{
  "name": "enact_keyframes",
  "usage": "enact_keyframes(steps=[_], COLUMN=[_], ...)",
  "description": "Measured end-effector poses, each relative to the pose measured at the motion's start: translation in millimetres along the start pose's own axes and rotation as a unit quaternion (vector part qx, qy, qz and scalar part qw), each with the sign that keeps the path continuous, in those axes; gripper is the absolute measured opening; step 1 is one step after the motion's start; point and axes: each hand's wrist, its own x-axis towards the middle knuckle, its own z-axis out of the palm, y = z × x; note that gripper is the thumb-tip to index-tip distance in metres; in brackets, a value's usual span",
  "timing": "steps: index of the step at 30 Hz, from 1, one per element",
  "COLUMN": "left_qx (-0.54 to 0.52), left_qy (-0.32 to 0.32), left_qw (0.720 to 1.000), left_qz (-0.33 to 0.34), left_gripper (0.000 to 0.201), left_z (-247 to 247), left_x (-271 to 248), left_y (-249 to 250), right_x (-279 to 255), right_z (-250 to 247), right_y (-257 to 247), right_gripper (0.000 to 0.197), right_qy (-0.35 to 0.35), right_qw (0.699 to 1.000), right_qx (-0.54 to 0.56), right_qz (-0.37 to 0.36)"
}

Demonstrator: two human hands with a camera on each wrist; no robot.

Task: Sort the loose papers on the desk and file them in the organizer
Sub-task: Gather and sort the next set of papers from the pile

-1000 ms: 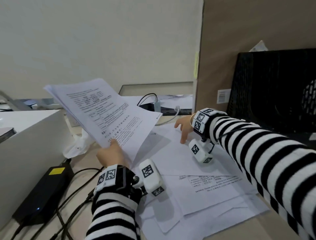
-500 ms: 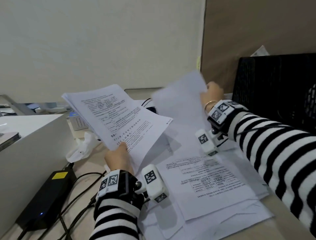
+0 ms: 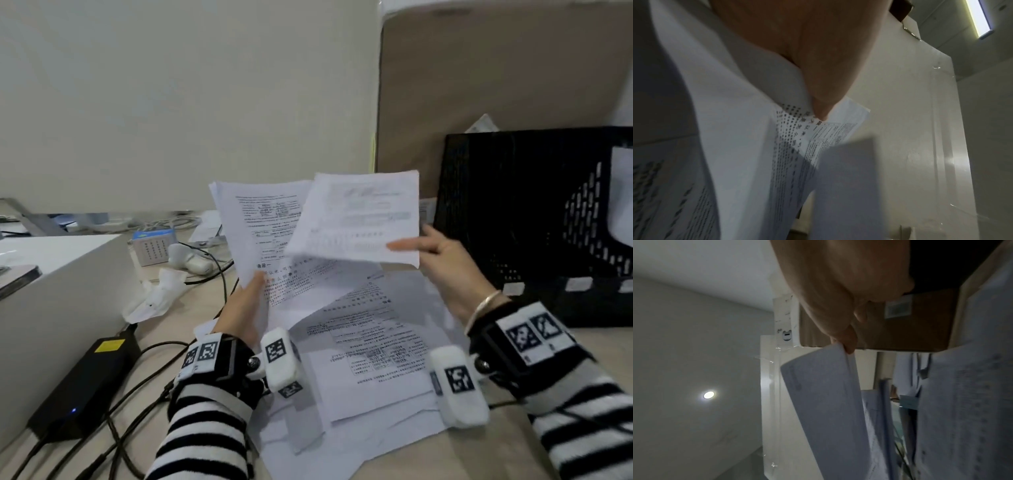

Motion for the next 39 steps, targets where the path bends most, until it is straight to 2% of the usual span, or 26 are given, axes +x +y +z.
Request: enact_keyframes(steps=[4, 6, 8, 11, 13, 15, 16, 21, 23, 27, 31, 33, 36, 39], left_qx=[-0.018, -0.019, 0.026, 0.083, 0.087, 0.088, 0.079, 0.095, 0.119, 0.148, 0.149, 0.146, 0.130, 0.128], left_qy=[-0.063, -0.073, -0.073, -0.085, -0.063, -0.030, -0.026, -0.065, -0.095, -0.149, -0.150, -0.145, -0.112, -0.096], left_qw=[0.998, 0.997, 0.997, 0.993, 0.994, 0.995, 0.996, 0.992, 0.986, 0.976, 0.975, 0.975, 0.975, 0.971], left_qz=[-0.004, -0.005, -0.003, -0.002, 0.004, 0.020, 0.021, 0.057, 0.065, 0.060, 0.071, 0.088, 0.138, 0.176], left_gripper=[0.047, 0.051, 0.062, 0.039, 0.035, 0.034, 0.033, 0.032, 0.028, 0.023, 0.023, 0.024, 0.024, 0.021], left_z=[3, 1, -4, -2, 0, 3, 5, 10, 14, 19, 20, 23, 30, 39], left_x=[2, 4, 12, 17, 19, 18, 18, 14, 11, 5, 6, 4, 2, 1], left_y=[-5, -6, -11, -17, -19, -19, -20, -22, -23, -23, -22, -21, -18, -17], right_x=[-1, -2, -4, -10, -14, -18, -21, -30, -31, -28, -24, -24, -24, -25], right_z=[-12, -16, -18, -19, -18, -15, -14, -11, -13, -14, -14, -12, -11, -8], right_y=[28, 31, 31, 30, 29, 24, 21, 15, 14, 16, 23, 20, 11, 6], right_gripper=[0.021, 0.021, 0.019, 0.023, 0.029, 0.024, 0.020, 0.031, 0.033, 0.035, 0.040, 0.034, 0.032, 0.026], right_qy=[-0.039, -0.061, -0.077, -0.075, -0.048, -0.016, -0.022, -0.141, -0.161, -0.123, -0.058, -0.032, 0.016, -0.004], right_qw=[0.997, 0.996, 0.995, 0.995, 0.995, 0.993, 0.991, 0.981, 0.976, 0.979, 0.984, 0.989, 0.990, 0.990], right_qx=[-0.055, -0.058, -0.042, -0.012, -0.008, 0.009, 0.025, 0.009, 0.028, 0.071, 0.064, 0.066, 0.123, 0.131], right_qz=[0.031, 0.029, 0.039, 0.066, 0.092, 0.120, 0.132, 0.133, 0.145, 0.146, 0.159, 0.129, 0.062, 0.045])
